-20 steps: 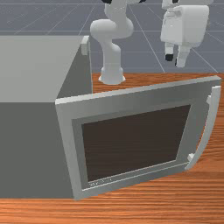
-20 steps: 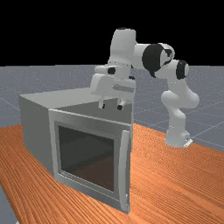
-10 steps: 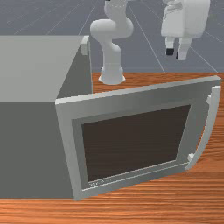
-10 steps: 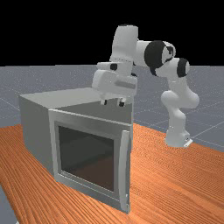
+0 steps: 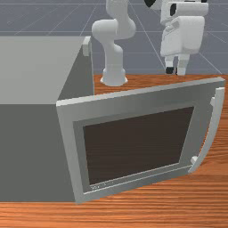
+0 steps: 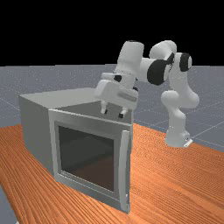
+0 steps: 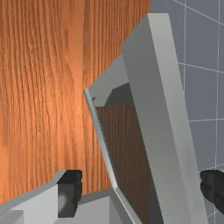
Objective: Close the microwave
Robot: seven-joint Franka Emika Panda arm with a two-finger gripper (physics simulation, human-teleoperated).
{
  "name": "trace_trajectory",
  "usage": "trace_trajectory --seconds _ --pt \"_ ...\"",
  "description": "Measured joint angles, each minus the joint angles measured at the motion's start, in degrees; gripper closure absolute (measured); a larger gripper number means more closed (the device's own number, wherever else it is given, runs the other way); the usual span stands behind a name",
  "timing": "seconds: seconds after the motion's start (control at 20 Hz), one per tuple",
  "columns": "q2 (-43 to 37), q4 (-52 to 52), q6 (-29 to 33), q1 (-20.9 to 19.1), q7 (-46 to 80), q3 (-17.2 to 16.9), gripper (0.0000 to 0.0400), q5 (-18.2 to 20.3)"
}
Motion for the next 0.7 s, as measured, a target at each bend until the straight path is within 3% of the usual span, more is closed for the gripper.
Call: trace_trajectory --seconds 0.1,0.4,0.7 --pt "0.8 4.98 -6.58 -0.37 -1.56 0.6 0.0 1.55" --pt "1.4 7.45 -10.06 -1.27 -3.54 0.94 0.0 2.89" --pt "5.68 13.33 -12.61 2.79 1.63 1.66 0.0 1.76"
